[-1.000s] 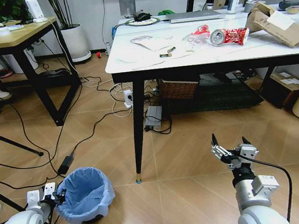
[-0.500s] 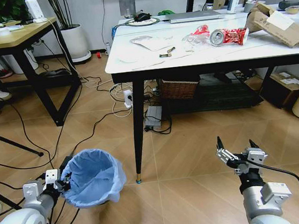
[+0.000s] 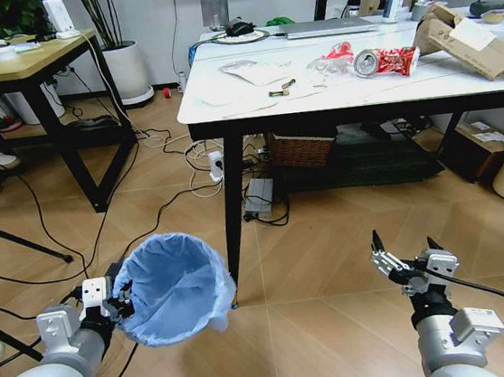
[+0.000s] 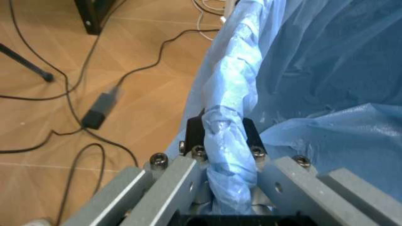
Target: Pick up the trash bin and place the trash from the table into it.
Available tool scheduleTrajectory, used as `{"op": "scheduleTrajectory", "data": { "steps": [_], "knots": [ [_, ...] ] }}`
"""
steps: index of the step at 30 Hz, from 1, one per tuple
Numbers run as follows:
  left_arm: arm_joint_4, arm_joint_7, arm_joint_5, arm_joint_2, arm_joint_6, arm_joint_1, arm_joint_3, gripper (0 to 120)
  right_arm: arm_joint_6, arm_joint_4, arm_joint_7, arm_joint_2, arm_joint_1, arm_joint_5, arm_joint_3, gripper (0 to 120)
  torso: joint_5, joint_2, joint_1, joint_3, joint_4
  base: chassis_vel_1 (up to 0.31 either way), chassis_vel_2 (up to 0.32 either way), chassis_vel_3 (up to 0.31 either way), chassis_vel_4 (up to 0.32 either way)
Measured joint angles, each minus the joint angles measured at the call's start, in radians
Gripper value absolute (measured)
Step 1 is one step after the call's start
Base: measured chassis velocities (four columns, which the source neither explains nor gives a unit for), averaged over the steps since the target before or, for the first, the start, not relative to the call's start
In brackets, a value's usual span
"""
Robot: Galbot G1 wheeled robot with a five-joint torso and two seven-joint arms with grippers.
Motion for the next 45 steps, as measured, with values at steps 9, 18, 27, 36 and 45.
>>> {"op": "scheduleTrajectory", "data": {
  "steps": [9,18,27,36,45],
  "knots": [
    [-0.032,-0.029,-0.022,-0.001,0.0,-0.008,0.009,0,-0.007,0.014,0.002,-0.003,0.008,0.014,0.0,100,-0.0001,0.0,0.0,0.0,0.0,0.0,0.0,0.0,0.0],
    [-0.094,-0.109,-0.055,-0.016,-0.002,0.046,0.028,0,-0.003,0.08,0.008,-0.009,-0.015,0.015,0.006,100,-0.0001,0.0,0.0,0.0,0.0,0.0,0.0,0.0,0.0],
    [-0.094,-0.188,-0.126,-0.011,-0.002,0.069,0.041,0,-0.013,0.104,0.013,-0.04,-0.008,0.037,0.015,100,-0.0001,0.0,0.0,0.0,0.0001,0.0,0.0,0.0,0.0],
    [-0.091,-0.202,-0.19,0.02,-0.003,0.034,0.057,0,-0.017,0.068,0.014,-0.046,0.012,0.043,0.008,100,-0.0001,0.0,0.0,0.0,0.0,0.0,0.0,0.0,0.0],
    [-0.089,-0.194,-0.222,0.046,-0.003,0.012,0.055,0,-0.017,0.066,0.014,-0.044,0.017,0.043,0.007,100,-0.0001,0.028,0.006,0.021,0.0,0.0,0.0,0.0,0.0]
  ]
}}
